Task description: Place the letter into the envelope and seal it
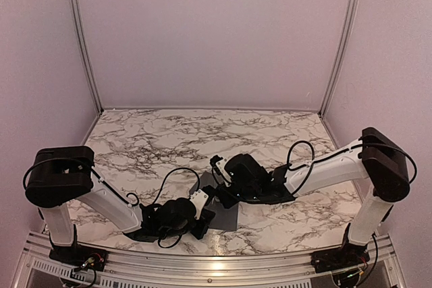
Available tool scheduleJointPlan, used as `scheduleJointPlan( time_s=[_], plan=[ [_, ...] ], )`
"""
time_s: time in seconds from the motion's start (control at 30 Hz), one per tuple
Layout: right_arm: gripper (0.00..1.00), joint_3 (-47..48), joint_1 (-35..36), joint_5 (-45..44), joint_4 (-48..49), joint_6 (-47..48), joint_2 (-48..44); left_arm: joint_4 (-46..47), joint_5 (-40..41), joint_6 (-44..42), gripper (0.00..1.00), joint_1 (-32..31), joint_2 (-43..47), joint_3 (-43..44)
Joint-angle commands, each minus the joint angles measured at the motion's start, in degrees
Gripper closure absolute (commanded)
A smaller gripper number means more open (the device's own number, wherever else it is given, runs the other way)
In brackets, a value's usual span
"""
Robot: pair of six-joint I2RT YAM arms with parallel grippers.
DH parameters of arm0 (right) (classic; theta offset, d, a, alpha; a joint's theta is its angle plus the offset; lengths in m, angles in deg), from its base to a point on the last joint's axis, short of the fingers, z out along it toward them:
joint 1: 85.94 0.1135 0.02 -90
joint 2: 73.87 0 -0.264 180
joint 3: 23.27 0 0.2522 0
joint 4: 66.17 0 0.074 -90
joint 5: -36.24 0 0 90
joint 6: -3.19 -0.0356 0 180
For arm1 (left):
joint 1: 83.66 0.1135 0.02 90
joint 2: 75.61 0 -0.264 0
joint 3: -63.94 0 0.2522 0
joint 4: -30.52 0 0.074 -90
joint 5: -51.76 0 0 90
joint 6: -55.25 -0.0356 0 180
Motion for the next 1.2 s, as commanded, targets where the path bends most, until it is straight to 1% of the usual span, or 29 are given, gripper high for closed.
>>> scheduleJointPlan(
  time_s=[0.0, 0.2, 0.33, 0.53, 0.67, 0.8, 0.93, 1.0, 1.17],
  plan=[
    [1.00, 3.3, -2.2, -1.9, -0.5, 0.9, 0.8, -3.6, -0.5, 0.7, 0.96, -0.3, -1.2, -0.6],
    [1.00, 3.8, -2.5, -0.6, -0.8, 1.3, 1.0, -3.5, -0.7, 0.6, 0.96, -0.3, -1.4, -0.1],
    [1.00, 1.5, -2.2, 3.8, 0.5, 1.0, -0.2, -3.6, -0.7, 0.4, 0.96, -0.3, -1.3, 0.1],
    [1.00, -0.4, -0.6, 7.6, -0.2, 1.1, -3.6, -3.7, -0.3, 0.1, 0.96, -0.3, -0.9, 0.2],
    [1.00, -0.5, 0.6, 6.3, -1.4, 0.7, -6.3, -3.7, -0.3, -0.2, 0.95, -0.3, -0.1, 0.1],
    [1.00, -0.6, 0.9, 6.3, -0.9, 1.2, -12.0, -4.3, -0.2, -1.3, 0.92, -0.3, 1.5, 0.6],
    [1.00, -0.5, 0.9, 6.1, -0.6, 1.9, -18.6, -7.6, -0.9, -2.7, 0.86, -0.3, 4.4, 2.6],
    [1.00, -0.7, 0.9, 5.0, -0.8, 2.2, -21.6, -9.7, -1.8, -3.3, 0.79, -0.3, 6.6, 3.7],
    [1.00, -2.5, 0.5, 0.9, -1.3, 2.3, -27.5, -16.2, -4.0, -3.6, 0.55, -0.3, 14.3, 6.2]
  ],
)
